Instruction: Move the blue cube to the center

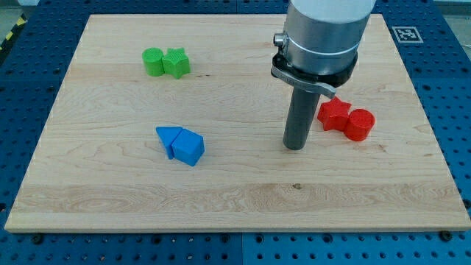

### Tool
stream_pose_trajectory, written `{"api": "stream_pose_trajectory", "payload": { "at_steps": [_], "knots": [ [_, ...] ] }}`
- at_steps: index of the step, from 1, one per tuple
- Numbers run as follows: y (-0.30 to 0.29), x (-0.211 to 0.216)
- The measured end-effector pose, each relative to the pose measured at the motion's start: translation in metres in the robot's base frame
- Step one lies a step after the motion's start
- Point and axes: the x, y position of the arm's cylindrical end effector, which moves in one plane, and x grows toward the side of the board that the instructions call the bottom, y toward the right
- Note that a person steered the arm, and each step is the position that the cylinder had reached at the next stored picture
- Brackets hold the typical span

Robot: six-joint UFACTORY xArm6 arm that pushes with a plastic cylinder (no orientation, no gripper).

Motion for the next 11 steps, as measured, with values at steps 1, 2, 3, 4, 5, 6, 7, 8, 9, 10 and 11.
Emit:
{"api": "stream_pose_trajectory", "payload": {
  "at_steps": [1,2,3,4,5,6,7,8,9,10,11],
  "knots": [
    [-0.007,0.022],
    [-0.049,0.039],
    [-0.111,0.039],
    [-0.135,0.047],
    [-0.16,0.048],
    [-0.165,0.039],
    [-0.169,0.023],
    [-0.175,0.006],
    [-0.176,-0.009],
    [-0.164,-0.021],
    [-0.153,-0.037]
  ]
}}
